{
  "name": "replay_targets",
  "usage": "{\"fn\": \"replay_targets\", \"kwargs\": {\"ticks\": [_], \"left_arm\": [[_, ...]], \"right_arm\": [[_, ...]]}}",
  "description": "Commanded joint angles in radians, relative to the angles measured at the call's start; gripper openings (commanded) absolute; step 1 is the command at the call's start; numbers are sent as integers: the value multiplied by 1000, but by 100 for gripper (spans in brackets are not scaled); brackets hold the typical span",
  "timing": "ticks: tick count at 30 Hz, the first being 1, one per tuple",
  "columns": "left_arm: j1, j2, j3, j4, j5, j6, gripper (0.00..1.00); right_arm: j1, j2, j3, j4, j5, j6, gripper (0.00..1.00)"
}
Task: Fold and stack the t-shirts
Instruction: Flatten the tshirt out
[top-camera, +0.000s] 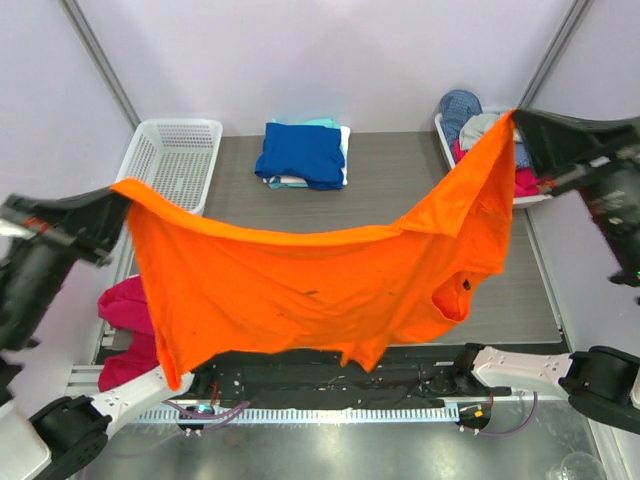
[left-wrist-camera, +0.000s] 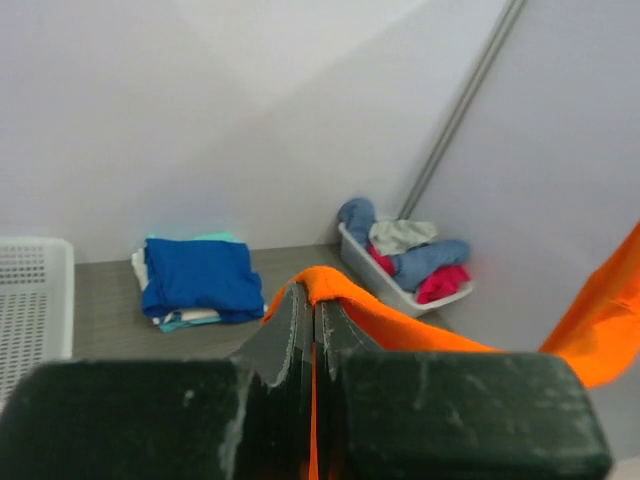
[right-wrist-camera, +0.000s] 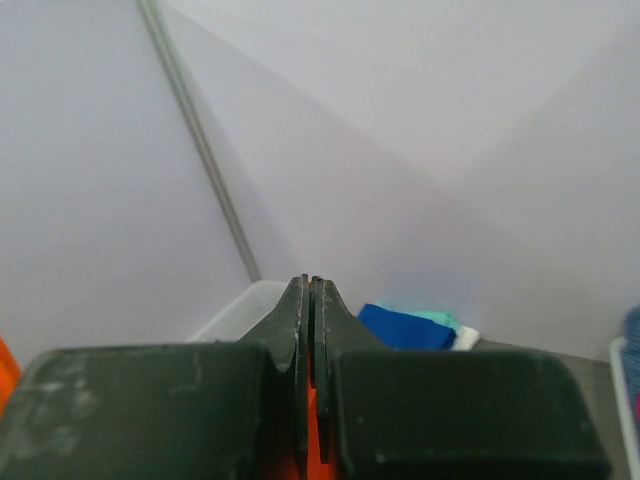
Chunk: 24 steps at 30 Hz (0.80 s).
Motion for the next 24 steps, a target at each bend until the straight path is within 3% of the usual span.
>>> {"fn": "replay_targets", "kwargs": {"ticks": [1,5,7,8,12,18,24], "left_arm": [[4,72,-224,219,-100,112,0],[8,165,-418,382,-146,177,0],[57,197,-550,486,-122,180,0],[92,213,-599,523,-41,163,0],[321,317,-867,771,121,97,0],[499,535,-904,919,246,122,0],[564,748,-813,959,294,159,0]], "right_arm": [[5,38,-195,167,205,-115,1],[-22,72,-445,340,341,-144,1],[-130,95,-572,403,291,-99,1],[-181,112,-621,431,253,-28,1],[-386,209,-874,616,118,73,1],[-540,432,-920,796,20,126,1],[-588,651,-840,851,3,136,1]]}}
